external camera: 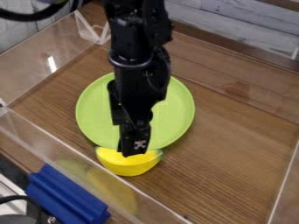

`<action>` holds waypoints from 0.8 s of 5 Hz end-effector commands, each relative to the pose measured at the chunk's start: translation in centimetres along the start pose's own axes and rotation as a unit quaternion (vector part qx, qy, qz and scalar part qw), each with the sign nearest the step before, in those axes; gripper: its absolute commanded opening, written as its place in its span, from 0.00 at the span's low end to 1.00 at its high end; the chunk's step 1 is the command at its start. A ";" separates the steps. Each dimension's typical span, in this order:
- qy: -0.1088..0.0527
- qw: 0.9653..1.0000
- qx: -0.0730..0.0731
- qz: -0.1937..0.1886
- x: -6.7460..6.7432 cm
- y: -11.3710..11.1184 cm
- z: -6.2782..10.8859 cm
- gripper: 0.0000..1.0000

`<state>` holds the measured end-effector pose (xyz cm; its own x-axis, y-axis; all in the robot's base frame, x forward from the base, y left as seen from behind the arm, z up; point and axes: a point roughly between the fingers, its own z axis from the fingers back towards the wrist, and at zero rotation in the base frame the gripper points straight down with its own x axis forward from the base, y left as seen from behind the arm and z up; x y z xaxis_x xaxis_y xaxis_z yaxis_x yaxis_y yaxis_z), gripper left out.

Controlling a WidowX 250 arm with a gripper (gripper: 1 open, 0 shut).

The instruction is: Put the banana in the green plate

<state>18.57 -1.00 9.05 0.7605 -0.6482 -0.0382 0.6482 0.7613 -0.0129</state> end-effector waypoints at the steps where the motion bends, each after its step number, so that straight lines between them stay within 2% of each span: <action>1: -0.013 1.000 0.013 -0.009 0.3 0.1 -0.4 1.00; 4: -0.025 0.999 0.022 -0.012 0.7 0.3 -3.7 1.00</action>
<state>18.60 -1.06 4.77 0.7525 -0.6585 -0.0098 0.6585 0.7525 0.0104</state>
